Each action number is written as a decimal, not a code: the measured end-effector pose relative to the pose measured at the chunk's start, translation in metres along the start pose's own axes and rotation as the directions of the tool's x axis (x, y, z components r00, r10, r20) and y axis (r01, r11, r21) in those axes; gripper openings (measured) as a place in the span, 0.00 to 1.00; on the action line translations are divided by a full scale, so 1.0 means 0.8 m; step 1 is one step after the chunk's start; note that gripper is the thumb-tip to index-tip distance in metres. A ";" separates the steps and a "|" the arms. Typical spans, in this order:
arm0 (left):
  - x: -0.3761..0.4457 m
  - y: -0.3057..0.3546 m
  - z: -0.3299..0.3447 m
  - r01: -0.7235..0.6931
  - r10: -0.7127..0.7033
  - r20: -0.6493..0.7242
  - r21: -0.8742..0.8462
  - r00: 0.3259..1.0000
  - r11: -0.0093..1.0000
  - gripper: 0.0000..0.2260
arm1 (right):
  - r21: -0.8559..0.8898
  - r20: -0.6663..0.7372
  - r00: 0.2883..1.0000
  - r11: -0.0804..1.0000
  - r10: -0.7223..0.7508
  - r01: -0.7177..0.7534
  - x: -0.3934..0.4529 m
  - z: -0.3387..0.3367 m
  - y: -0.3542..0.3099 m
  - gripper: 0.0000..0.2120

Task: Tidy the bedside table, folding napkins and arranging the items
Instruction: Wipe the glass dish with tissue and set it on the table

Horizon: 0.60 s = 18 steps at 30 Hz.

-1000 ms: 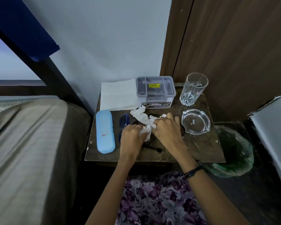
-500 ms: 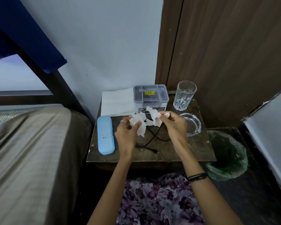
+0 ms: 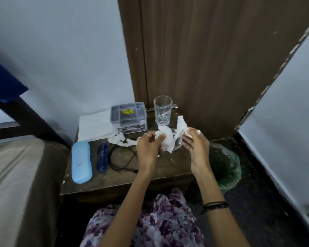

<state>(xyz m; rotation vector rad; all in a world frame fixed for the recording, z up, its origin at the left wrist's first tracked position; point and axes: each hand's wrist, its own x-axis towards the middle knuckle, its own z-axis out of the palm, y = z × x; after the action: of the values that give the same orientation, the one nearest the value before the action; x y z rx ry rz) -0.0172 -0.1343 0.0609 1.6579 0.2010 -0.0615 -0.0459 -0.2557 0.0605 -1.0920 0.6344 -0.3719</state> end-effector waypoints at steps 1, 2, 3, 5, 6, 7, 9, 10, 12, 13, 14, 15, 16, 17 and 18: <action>-0.004 -0.001 0.021 0.001 -0.001 0.042 0.013 0.999 1.000 0.03 | 0.030 -0.051 0.999 1.000 0.002 -0.001 0.008 -0.021 -0.002 0.06; -0.006 -0.006 0.043 0.009 -0.010 0.080 0.018 0.997 1.000 0.06 | 0.049 -0.108 0.994 0.999 0.013 -0.007 0.015 -0.043 -0.002 0.06; -0.010 -0.012 0.066 0.028 -0.031 0.119 0.028 0.992 0.999 0.05 | 0.049 -0.171 0.985 0.999 0.023 -0.015 0.024 -0.067 0.001 0.06; -0.015 -0.025 0.112 0.053 -0.066 0.184 0.073 0.981 0.996 0.02 | 0.025 -0.286 0.957 0.999 0.043 -0.038 0.038 -0.112 0.013 0.05; -0.016 -0.034 0.135 0.064 -0.081 0.206 0.087 0.975 0.994 0.04 | 0.013 -0.330 0.942 0.998 0.055 -0.054 0.045 -0.131 0.020 0.05; -0.017 -0.040 0.157 0.072 -0.093 0.222 0.103 0.970 0.992 0.04 | -0.002 -0.369 0.927 0.998 0.064 -0.069 0.055 -0.148 0.028 0.04; -0.016 -0.056 0.201 0.060 -0.099 0.237 0.167 0.966 0.984 0.05 | -0.015 -0.431 0.899 0.995 0.081 -0.097 0.077 -0.174 0.039 0.04; -0.014 -0.064 0.220 0.046 -0.096 0.243 0.203 0.965 0.978 0.06 | -0.027 -0.454 0.887 0.994 0.082 -0.106 0.089 -0.182 0.043 0.04; -0.008 -0.079 0.253 0.019 -0.095 0.270 0.273 0.958 0.962 0.05 | -0.096 -0.495 0.867 0.989 0.050 -0.112 0.112 -0.196 0.050 0.01; -0.003 -0.087 0.267 0.008 -0.099 0.282 0.308 0.954 0.951 0.05 | -0.128 -0.514 0.857 0.985 0.030 -0.112 0.124 -0.203 0.054 0.04; 0.004 -0.096 0.280 -0.002 -0.102 0.287 0.343 0.953 0.939 0.05 | -0.157 -0.533 0.846 0.980 0.022 -0.124 0.136 -0.210 0.059 0.05; 0.012 -0.106 0.290 -0.002 -0.114 0.285 0.378 0.952 0.926 0.06 | -0.193 -0.553 0.833 0.971 0.012 -0.142 0.147 -0.217 0.064 0.06; 0.021 -0.117 0.299 0.006 -0.129 0.278 0.405 0.952 0.914 0.07 | -0.229 -0.568 0.823 0.959 0.007 -0.167 0.158 -0.223 0.069 0.07; 0.030 -0.128 0.305 0.022 -0.148 0.268 0.422 0.952 0.906 0.08 | -0.257 -0.577 0.817 0.949 0.003 -0.184 0.170 -0.230 0.076 0.08; 0.039 -0.141 0.311 0.034 -0.160 0.256 0.433 0.953 0.901 0.08 | -0.277 -0.584 0.812 0.941 -0.002 -0.197 0.182 -0.235 0.083 0.08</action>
<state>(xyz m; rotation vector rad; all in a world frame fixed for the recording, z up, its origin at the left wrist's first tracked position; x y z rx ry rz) 0.0143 -0.3685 -0.0792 2.0484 0.0494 -0.4488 -0.0565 -0.4428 -0.1010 -1.2590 1.3343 -0.5282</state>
